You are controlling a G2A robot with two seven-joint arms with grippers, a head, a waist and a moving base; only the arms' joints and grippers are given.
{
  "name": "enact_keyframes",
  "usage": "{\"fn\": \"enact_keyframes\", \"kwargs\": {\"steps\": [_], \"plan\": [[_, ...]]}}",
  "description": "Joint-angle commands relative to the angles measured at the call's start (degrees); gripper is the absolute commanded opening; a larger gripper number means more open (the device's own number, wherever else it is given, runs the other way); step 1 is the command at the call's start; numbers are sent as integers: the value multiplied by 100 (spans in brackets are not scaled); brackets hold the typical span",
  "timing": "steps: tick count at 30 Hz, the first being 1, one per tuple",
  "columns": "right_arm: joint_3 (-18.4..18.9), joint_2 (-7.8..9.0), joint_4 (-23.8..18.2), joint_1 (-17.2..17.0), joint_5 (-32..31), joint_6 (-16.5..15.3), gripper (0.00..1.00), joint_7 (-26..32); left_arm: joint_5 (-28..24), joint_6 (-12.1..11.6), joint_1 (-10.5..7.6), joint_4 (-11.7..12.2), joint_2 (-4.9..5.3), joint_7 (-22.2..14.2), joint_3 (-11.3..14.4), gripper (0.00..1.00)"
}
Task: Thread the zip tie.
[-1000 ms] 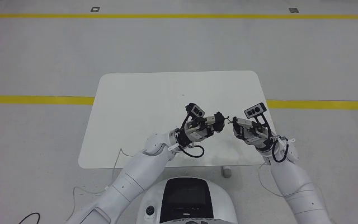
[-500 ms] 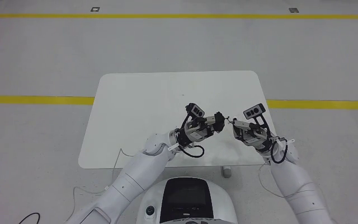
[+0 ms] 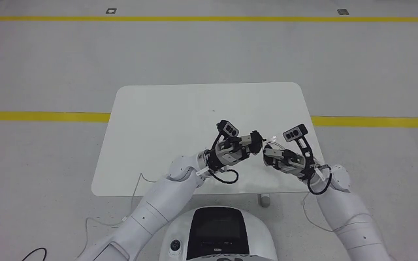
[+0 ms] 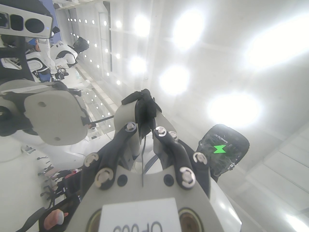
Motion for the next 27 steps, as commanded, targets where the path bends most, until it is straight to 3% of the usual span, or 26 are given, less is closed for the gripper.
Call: {"fn": "enact_keyframes", "kwargs": {"steps": [1, 9, 15, 16, 17, 18, 20, 21, 22, 27], "plan": [[-2, -1, 24, 10, -45, -15, 0, -36, 0, 0, 0, 0, 0, 0, 0, 0], [23, -1, 283, 73, -265, -28, 0, -394, 0, 0, 0, 0, 0, 0, 0, 0], [255, 29, 452, 71, -302, -8, 0, -707, 0, 0, 0, 0, 0, 0, 0, 0], [306, 37, 462, 61, -305, -9, 4, -742, 0, 0, 0, 0, 0, 0, 0, 0], [359, 45, 462, 46, -300, -10, 16, -769, 0, 0, 0, 0, 0, 0, 0, 0], [423, 54, 449, 20, -284, -7, 22, -797, 0, 0, 0, 0, 0, 0, 0, 0], [529, 68, 420, -26, -254, -12, 47, -851, 0, 0, 0, 0, 0, 0, 0, 0], [591, 78, 366, -69, -226, 8, 82, -849, 0, 0, 0, 0, 0, 0, 0, 0], [638, 80, 290, -107, -119, 28, 100, -836, 0, 0, 0, 0, 0, 0, 0, 0], [651, 79, 258, -124, -61, 39, 100, -826, 0, 0, 0, 0, 0, 0, 0, 0]]}}
